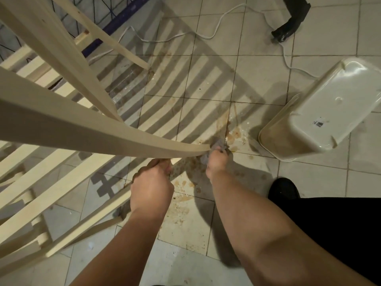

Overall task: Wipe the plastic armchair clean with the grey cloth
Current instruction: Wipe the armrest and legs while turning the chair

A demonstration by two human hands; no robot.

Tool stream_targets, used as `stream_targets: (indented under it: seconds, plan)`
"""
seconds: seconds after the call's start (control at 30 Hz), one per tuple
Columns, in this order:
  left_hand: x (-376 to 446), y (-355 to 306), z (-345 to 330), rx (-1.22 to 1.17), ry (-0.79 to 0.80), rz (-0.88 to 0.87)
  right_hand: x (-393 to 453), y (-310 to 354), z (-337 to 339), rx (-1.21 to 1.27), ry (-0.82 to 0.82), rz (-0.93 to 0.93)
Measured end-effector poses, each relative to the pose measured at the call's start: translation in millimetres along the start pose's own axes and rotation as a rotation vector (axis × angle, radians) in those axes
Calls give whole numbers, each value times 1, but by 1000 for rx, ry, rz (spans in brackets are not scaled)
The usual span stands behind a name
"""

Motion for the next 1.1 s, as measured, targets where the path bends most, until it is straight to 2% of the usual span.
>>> stream_targets:
  seconds: [0.07, 0.17, 0.33, 0.5, 0.73, 0.8, 0.87, 0.93, 1.0, 1.1]
  plan:
    - [0, 0, -1, 6, 9, -1, -8, 1, -6, -45, 5, 35]
    - [0, -1, -4, 38, 51, 5, -35, -8, -8, 23, 20, 48]
    - [-2, 0, -1, 11, 116, 32, -122, 2, -10, 38, 63, 314]
    - [-8, -13, 22, -35, 215, -42, -218, 27, -18, -133, 263, 521]
    - [-42, -6, 61, -58, 85, 4, -321, 84, -30, -100, 618, 787]
    - [-51, -3, 67, 15, 79, -13, -309, 78, -21, -205, 595, 798]
    - [-61, -1, 82, 21, 41, -6, -280, 74, -5, -409, 476, 761]
    - [-70, -1, 102, -54, 3, 20, -265, 92, 15, -412, 354, 753]
    - [-75, 1, 115, -105, -28, 40, -290, 119, 14, -289, 412, 793]
    - [-83, -1, 132, -203, -88, 51, -361, 124, -19, -410, 647, 887]
Point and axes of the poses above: each hand's wrist, its own x-axis towards the middle knuckle, its own z-axis out of the back of the hand, y = z × x, the point moved 9 cm from there along x, towards the middle knuckle, and after that the axes turned 3 degrees about -z, right-handed, at the moved point
